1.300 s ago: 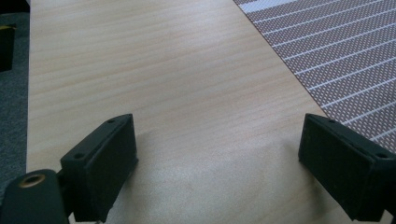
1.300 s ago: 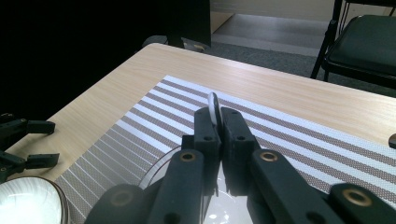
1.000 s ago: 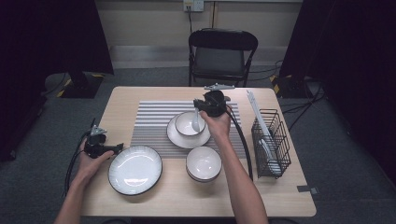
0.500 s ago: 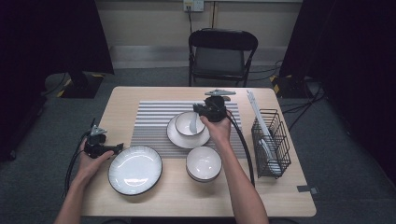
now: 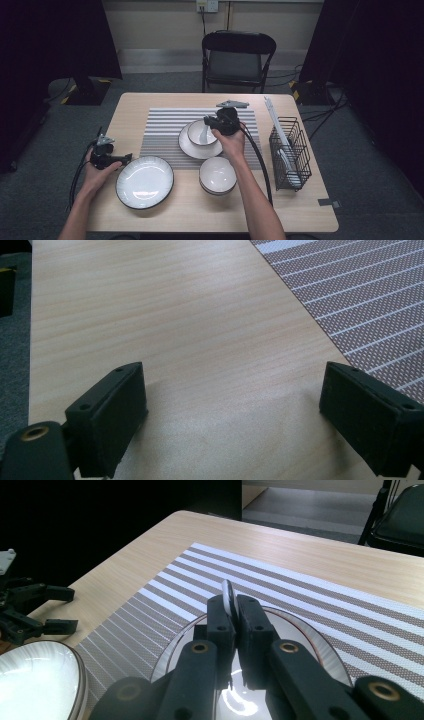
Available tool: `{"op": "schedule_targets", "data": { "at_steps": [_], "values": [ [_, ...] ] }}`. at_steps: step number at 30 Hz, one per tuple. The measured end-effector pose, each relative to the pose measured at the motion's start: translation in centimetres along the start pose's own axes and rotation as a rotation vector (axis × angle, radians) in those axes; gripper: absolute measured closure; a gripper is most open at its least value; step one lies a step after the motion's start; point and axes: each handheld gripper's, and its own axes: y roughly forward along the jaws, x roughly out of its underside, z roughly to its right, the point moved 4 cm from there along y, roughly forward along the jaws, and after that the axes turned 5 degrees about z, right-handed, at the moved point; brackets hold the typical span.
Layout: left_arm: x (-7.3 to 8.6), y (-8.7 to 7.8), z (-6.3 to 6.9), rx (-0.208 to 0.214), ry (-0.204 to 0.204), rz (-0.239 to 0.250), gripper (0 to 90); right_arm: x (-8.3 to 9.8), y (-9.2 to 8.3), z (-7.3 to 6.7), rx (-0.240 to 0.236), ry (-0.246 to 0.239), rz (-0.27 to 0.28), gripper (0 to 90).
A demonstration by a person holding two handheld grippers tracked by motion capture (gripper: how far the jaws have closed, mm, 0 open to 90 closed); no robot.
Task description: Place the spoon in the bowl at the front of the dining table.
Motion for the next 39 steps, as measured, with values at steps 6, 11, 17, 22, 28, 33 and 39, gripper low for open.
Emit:
{"op": "schedule_targets", "data": {
  "at_steps": [6,11,17,22,28,33,39],
  "values": [
    [0.0,0.0,0.0,0.0,0.0,0.0,11.1,0.5,0.1,-0.4,-0.013,-0.022,-0.015,85.5],
    [0.0,0.0,0.0,0.0,-0.001,0.0,11.0,0.7,-0.1,-0.5,-0.02,-0.02,-0.015,85.1],
    [0.0,0.0,0.0,-0.001,0.0,-0.001,11.1,1.0,-0.2,-0.6,-0.025,-0.014,-0.014,84.4],
    [0.0,0.0,0.0,0.0,-0.001,0.0,11.0,1.0,-0.3,-0.7,-0.022,-0.022,-0.016,83.2],
    [0.0,0.0,0.0,-0.001,0.0,0.0,11.1,1.3,-0.2,-0.8,-0.03,-0.023,-0.018,81.2],
    [0.0,0.0,0.0,-0.001,0.0,0.0,11.1,1.5,0.1,-1.1,-0.027,-0.019,-0.02,80.6],
    [0.0,0.0,0.0,-0.001,-0.001,0.0,11.1,1.3,0.4,-1.2,-0.03,-0.022,-0.018,79.7]
  ]
}}
